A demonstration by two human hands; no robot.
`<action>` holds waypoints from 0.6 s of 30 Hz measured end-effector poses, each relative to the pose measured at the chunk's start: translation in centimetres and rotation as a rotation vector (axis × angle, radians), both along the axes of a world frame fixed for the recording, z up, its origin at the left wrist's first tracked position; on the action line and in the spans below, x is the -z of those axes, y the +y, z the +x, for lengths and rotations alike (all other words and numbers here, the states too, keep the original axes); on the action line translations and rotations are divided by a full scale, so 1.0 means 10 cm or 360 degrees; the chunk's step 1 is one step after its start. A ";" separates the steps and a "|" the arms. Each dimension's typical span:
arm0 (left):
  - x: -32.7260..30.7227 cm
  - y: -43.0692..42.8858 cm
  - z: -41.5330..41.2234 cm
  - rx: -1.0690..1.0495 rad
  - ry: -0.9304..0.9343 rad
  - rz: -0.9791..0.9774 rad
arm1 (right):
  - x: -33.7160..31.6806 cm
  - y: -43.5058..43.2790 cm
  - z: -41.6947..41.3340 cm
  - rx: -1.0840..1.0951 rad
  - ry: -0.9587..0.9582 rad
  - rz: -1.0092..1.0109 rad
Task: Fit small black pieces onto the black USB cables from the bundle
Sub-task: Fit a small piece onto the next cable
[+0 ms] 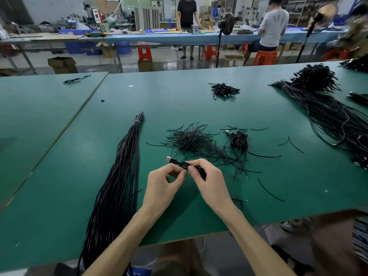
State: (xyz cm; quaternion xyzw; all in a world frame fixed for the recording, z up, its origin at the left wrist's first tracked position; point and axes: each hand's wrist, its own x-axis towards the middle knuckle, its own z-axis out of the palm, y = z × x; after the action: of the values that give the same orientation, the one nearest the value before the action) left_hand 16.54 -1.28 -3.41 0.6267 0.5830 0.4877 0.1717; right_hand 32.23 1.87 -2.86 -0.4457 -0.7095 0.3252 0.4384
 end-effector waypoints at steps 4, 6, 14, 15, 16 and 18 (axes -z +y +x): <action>0.01 0.01 -0.01 0.0006 -0.0005 -0.0002 | 0.01 0.01 0.01 -0.0020 -0.0003 -0.0013; 0.00 0.01 -0.01 0.0001 -0.0003 0.0001 | 0.02 0.02 0.01 -0.0025 -0.0007 -0.0008; -0.02 -0.07 0.08 -0.0141 0.0629 0.0278 | 0.06 0.02 -0.02 0.0044 -0.0166 0.0116; -0.02 -0.07 0.10 -0.0161 0.0715 0.0329 | 0.07 0.01 -0.02 0.0051 -0.0182 0.0129; -0.01 -0.07 0.10 -0.0173 0.0780 0.0368 | 0.07 0.01 -0.02 0.0055 -0.0193 0.0142; 0.00 -0.08 0.11 -0.0202 0.0856 0.0420 | 0.07 0.00 -0.03 0.0058 -0.0197 0.0165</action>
State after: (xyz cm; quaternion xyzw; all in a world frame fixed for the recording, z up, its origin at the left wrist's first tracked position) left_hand 17.63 -2.03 -3.36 0.7127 0.5770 0.3856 -0.1025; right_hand 31.96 1.88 -3.58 -0.4545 -0.7429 0.2519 0.4220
